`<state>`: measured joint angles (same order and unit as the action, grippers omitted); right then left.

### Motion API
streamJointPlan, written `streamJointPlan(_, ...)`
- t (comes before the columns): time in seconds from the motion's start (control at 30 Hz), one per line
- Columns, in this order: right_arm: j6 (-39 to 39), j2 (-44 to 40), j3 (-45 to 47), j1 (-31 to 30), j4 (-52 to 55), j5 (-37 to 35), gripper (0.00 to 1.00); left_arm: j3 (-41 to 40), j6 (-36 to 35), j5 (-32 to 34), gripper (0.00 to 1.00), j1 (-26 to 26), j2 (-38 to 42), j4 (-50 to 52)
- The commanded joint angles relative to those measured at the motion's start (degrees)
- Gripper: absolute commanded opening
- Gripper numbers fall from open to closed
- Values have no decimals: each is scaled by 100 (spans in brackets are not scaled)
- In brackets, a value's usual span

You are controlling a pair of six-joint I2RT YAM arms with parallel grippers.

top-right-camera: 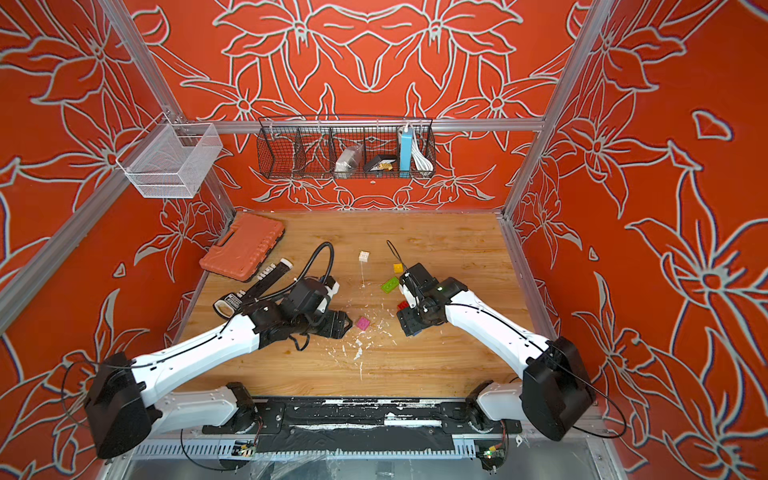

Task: Assemble the letter r with lego
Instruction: Adjust the lego brick at the center of the board, then pick up the lego brick from the center of the board.

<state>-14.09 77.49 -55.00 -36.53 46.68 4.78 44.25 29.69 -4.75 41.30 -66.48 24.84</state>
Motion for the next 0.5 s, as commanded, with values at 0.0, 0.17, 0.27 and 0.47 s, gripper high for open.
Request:
streamJointPlan(0.0,447,270,-218,-35,70,-40,74,-295,490,-207,82,-91,344,-425)
streamJointPlan(0.17,431,657,-259,-56,134,-198,73,-430,551,-193,82,-193,637,-296)
streamJointPlan(0.27,433,795,-235,-56,30,-393,72,-461,496,-212,82,-299,675,-332)
streamJointPlan(0.47,359,1181,-344,-48,8,-525,70,-539,387,-499,82,-359,736,-515)
